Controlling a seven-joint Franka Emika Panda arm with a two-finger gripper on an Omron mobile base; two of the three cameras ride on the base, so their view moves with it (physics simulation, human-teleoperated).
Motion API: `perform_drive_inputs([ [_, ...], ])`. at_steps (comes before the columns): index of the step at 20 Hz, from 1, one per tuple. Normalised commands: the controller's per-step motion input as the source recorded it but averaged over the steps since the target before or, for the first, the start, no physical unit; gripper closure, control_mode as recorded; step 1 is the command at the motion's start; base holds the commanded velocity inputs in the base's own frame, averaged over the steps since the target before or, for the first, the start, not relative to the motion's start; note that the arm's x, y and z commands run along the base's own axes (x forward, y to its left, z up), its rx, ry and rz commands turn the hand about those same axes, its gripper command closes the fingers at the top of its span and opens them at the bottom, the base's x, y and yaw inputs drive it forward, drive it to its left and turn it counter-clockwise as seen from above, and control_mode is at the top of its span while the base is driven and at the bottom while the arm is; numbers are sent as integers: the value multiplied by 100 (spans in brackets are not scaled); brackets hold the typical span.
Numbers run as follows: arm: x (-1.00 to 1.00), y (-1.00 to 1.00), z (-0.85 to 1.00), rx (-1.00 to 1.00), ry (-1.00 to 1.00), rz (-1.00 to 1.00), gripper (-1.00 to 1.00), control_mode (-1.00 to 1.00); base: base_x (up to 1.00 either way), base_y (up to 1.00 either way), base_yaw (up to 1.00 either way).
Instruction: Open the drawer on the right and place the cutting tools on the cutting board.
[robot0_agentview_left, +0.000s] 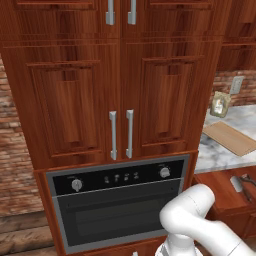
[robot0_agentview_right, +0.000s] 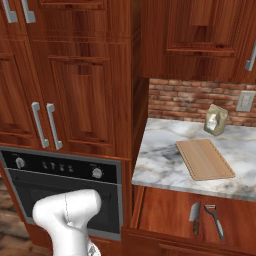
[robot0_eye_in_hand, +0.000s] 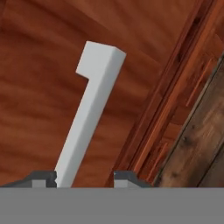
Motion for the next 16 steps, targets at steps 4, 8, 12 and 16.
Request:
perform_drive_inputs([
  [4,-91,0,-26,0,5,0,100,-100,0,0,0],
  [8,-96,0,-14,0,1,0,-100,-100,0,0,0],
  [12,-93,-1,2,0,-3,0,-100,-100,0,0,0],
  [16,-76,0,34,0,-8,0,-100,-100,0,0,0],
])
